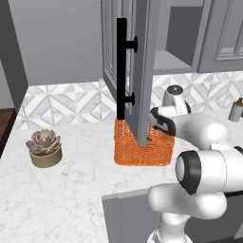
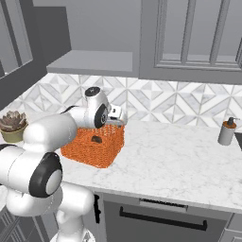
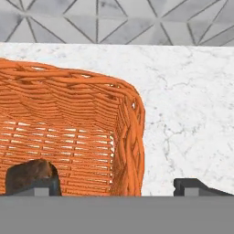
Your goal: Open the cabinet, pick up the bread from the cabinet and place it in the basket. Then move the basket to the dining counter.
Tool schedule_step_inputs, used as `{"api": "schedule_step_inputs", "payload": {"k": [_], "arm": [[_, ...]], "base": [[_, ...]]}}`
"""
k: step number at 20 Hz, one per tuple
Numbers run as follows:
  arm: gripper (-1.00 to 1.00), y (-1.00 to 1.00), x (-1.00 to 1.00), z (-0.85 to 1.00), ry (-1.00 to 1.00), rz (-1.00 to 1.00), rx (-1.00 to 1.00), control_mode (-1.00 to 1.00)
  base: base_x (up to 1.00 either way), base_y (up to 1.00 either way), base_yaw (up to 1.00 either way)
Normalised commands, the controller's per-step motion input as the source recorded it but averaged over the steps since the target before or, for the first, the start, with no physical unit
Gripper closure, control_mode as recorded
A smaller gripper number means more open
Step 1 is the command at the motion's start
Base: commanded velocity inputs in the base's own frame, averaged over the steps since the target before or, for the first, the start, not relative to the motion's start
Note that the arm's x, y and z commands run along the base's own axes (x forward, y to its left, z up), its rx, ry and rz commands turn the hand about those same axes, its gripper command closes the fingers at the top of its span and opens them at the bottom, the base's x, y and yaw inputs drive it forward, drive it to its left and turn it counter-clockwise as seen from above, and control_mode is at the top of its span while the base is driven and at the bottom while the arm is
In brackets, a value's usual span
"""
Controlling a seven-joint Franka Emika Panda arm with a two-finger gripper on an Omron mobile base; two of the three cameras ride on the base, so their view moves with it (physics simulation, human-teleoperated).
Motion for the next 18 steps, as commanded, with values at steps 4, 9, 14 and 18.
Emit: {"api": "schedule_step_inputs", "payload": {"k": [4,9,14,18], "arm": [[-1.0,-0.1,-0.24,0.0,0.1,-0.37,0.14,-1.0],[-1.0,-0.07,-0.02,0.0,0.17,-0.12,0.29,-1.0],[-1.0,-0.21,0.02,-0.15,0.12,0.0,0.18,-1.0],[-1.0,0.1,0.0,-0.37,0.09,0.0,0.0,-1.0]], "base": [[0.0,0.0,0.0],[0.0,0.0,0.0],[0.0,0.0,0.0],[0.0,0.0,0.0]]}}
